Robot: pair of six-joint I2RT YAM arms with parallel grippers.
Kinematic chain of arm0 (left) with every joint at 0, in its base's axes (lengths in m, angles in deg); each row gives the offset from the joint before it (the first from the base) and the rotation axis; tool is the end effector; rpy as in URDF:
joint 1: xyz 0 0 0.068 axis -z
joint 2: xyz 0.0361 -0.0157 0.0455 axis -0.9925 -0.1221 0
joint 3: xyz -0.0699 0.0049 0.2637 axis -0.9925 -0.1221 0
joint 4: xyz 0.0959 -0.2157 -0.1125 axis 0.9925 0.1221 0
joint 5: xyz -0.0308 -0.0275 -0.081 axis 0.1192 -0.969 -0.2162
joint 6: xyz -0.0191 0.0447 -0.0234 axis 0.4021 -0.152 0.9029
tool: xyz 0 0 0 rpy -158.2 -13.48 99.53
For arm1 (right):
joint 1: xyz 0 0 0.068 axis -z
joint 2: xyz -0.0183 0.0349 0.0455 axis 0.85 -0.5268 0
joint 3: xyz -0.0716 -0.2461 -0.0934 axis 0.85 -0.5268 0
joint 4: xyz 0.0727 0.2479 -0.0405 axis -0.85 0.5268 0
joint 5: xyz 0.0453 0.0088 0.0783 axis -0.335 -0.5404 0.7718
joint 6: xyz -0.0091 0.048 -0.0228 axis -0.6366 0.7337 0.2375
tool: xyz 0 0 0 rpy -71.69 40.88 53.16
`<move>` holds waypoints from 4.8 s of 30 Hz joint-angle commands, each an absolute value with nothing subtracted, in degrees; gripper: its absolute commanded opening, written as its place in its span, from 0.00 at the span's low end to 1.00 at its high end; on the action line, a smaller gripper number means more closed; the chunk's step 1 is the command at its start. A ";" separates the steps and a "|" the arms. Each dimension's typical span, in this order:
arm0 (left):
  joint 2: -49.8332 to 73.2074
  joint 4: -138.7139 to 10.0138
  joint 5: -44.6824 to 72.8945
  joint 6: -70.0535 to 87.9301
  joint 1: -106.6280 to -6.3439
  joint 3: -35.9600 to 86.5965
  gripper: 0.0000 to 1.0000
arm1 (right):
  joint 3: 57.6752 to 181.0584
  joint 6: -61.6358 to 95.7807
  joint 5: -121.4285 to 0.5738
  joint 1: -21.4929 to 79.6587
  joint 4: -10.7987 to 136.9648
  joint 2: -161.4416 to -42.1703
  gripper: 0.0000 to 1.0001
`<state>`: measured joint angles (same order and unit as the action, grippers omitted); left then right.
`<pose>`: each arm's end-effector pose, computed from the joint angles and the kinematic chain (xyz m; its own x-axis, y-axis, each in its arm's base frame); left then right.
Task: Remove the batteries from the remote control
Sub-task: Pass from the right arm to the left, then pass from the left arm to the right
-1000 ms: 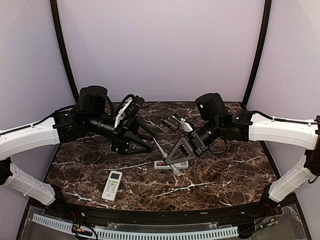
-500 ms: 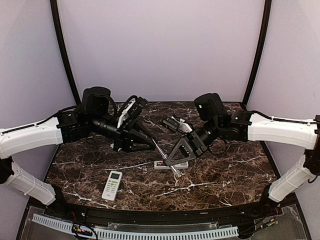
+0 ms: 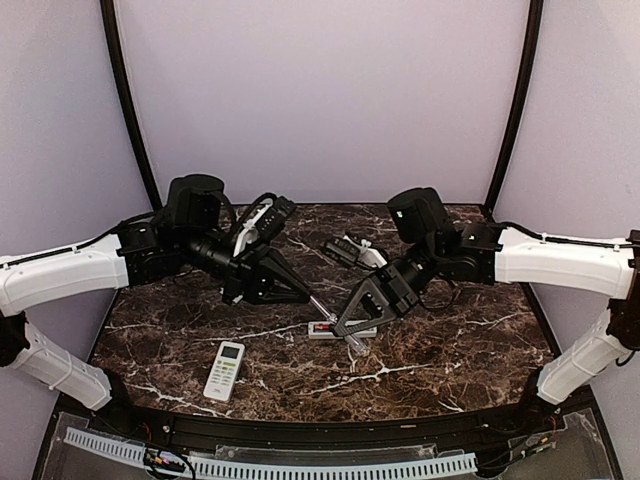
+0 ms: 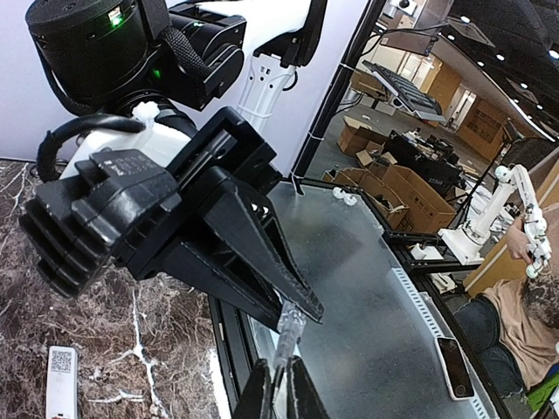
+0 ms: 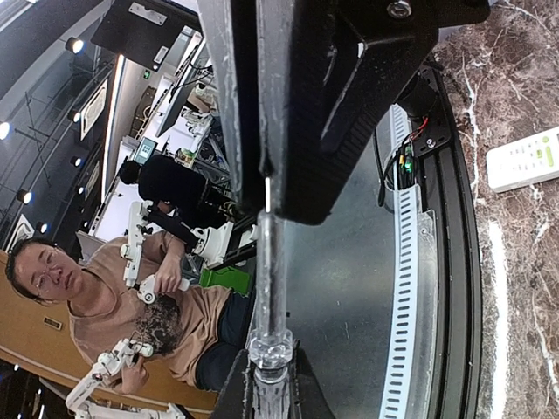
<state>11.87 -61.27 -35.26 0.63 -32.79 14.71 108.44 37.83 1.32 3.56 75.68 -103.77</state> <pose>0.1658 -0.2458 0.3457 -0.2149 0.2101 -0.9538 0.9237 -0.2734 -0.2684 0.1540 0.2749 0.3102 -0.6147 -0.5850 -0.5290 -0.5237 -0.1988 0.8284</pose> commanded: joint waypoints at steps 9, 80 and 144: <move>12.93 -67.36 -33.56 4.07 -32.76 13.41 0.00 | 106.97 37.94 -9.28 4.74 74.34 -101.42 0.63; 15.80 -94.91 -32.34 28.85 -46.06 2.55 0.00 | 93.39 50.30 -47.41 -0.63 25.28 -98.88 0.27; 18.51 -100.87 -26.66 31.55 -46.68 -1.85 0.00 | 90.74 53.74 -49.90 -0.58 18.57 -100.11 0.33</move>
<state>17.82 -98.89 -26.43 31.20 -46.25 -0.96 91.92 53.06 -48.60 -0.09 21.82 -100.78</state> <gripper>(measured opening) 0.008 0.337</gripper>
